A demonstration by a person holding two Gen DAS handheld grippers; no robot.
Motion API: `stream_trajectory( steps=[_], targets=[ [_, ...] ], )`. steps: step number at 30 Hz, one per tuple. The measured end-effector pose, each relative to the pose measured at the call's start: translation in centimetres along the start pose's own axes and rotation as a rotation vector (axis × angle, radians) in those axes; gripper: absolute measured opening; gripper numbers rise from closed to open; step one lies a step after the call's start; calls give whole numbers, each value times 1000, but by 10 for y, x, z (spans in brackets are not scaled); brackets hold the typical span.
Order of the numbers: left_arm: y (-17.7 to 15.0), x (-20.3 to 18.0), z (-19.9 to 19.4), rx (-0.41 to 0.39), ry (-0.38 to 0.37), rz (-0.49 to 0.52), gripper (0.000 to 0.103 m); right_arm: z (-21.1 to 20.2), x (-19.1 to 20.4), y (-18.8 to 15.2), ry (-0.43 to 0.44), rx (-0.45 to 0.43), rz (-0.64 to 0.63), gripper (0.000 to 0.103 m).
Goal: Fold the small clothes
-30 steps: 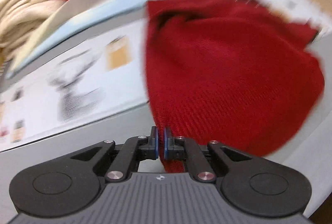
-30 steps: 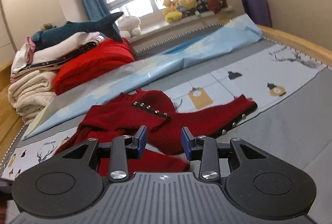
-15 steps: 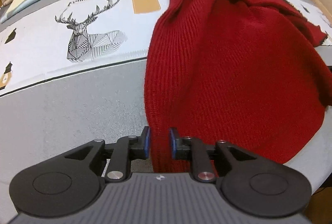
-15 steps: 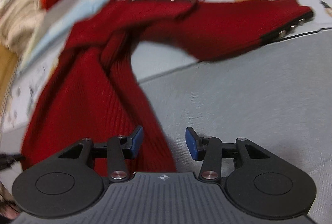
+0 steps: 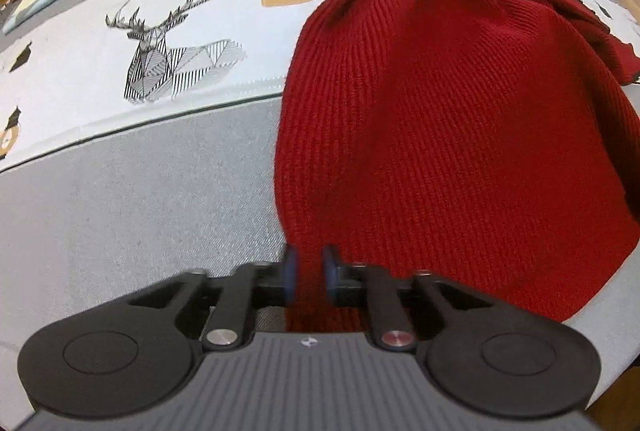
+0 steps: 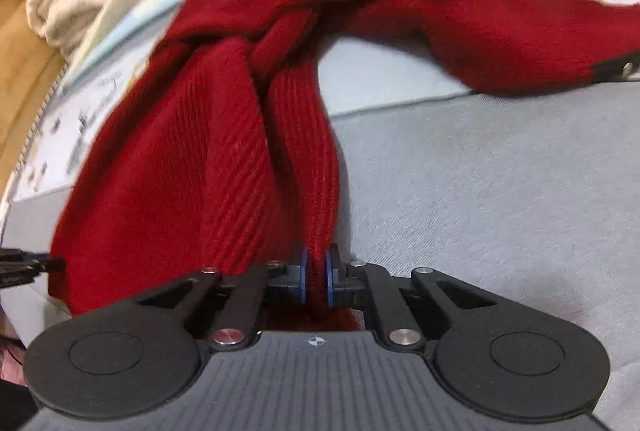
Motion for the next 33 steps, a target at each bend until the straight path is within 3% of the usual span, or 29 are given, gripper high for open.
stream_trajectory(
  steps=[5, 8, 11, 13, 16, 19, 23, 25, 27, 31, 32, 33],
  targets=[
    [7, -19, -25, -67, -37, 2, 6, -87, -36, 18, 30, -243, 128, 6],
    [5, -37, -48, -109, -124, 18, 5, -150, -70, 16, 21, -372, 179, 5],
    [-10, -66, -66, -104, -218, 119, 5, -198, -95, -2, -47, -433, 146, 4],
    [-28, -81, -62, -39, -221, 207, 5, -199, -113, -16, -81, -348, 144, 5],
    [-56, -96, -42, 94, -198, 363, 5, -158, -130, -44, -239, -94, 82, 5],
    [-69, -110, -34, 152, -217, 467, 5, -126, -123, -48, -297, -9, 8, 6],
    [-62, -116, -32, 178, -224, 471, 7, -111, -121, -45, -339, 26, -37, 11],
    [-52, -121, -37, 156, -273, 468, 8, -108, -122, -43, -322, 16, -13, 23],
    [-40, -125, -42, 120, -288, 456, 15, -103, -124, -37, -308, 5, 19, 48],
    [2, -134, -53, -8, -211, 394, 21, -86, -131, -39, -312, 21, -2, 48],
    [13, -138, -57, -52, -199, 370, 21, -80, -132, -40, -317, 43, -12, 42],
    [23, -144, -62, -92, -198, 346, 21, -75, -132, -41, -322, 65, -23, 27]
  ],
)
Point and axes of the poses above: each gripper's, at about its wrist camera, not at the fingertips, and z roughly the way its jaws point, x to its left, y to its top, the point moved 4 cm from there along z, roughly the way its jaws point, and after that the axes turned 3 degrees about -y, right-handed, at the moved point
